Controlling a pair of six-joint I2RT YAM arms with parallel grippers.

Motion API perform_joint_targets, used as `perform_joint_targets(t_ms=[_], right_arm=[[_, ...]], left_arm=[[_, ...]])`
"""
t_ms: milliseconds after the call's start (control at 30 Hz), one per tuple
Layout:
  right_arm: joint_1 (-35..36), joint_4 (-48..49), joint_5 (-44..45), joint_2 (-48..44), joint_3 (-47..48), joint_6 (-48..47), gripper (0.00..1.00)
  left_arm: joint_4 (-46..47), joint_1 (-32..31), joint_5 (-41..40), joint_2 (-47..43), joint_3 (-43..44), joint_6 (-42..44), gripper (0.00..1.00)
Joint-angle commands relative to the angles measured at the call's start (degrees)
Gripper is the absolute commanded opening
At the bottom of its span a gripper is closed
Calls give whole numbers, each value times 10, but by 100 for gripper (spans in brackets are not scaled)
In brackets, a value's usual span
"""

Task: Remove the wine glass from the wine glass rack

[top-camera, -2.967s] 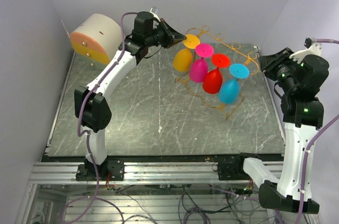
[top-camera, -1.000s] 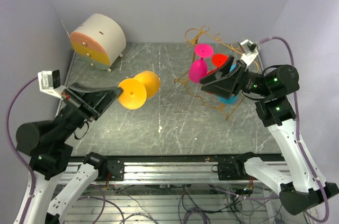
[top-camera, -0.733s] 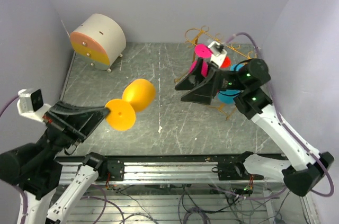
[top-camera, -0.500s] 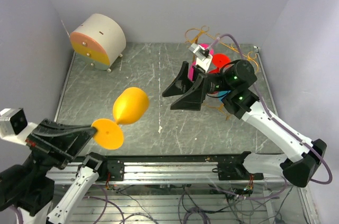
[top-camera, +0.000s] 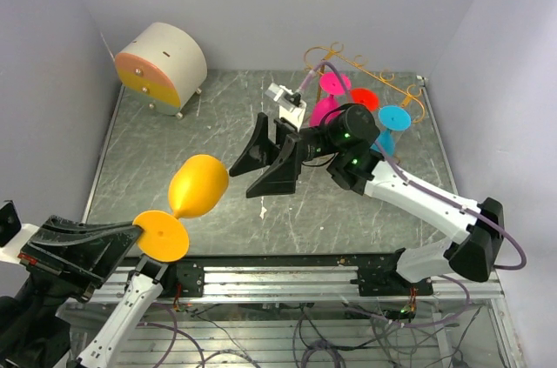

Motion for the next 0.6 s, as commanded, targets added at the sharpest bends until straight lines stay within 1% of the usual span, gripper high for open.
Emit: perform_joint_targets(t_ms=[0,233,400,433,567], right_arm=[[15,104,9,12,0,33,68],[46,190,8,45,7,81,67],[63,192,9,62,21,81,63],[65,191,10,62,21,81,59],[66,190,21,53,10,74,31]], left_arm=[[-31,3,-12,-11,11,12,7],[-33,4,-15,-19,5,12,7],[-21,3,-16,-22,-1,11,7],[-22,3,-16,-22,-1,12,7],[-33,3,-19,-23,2,17,7]])
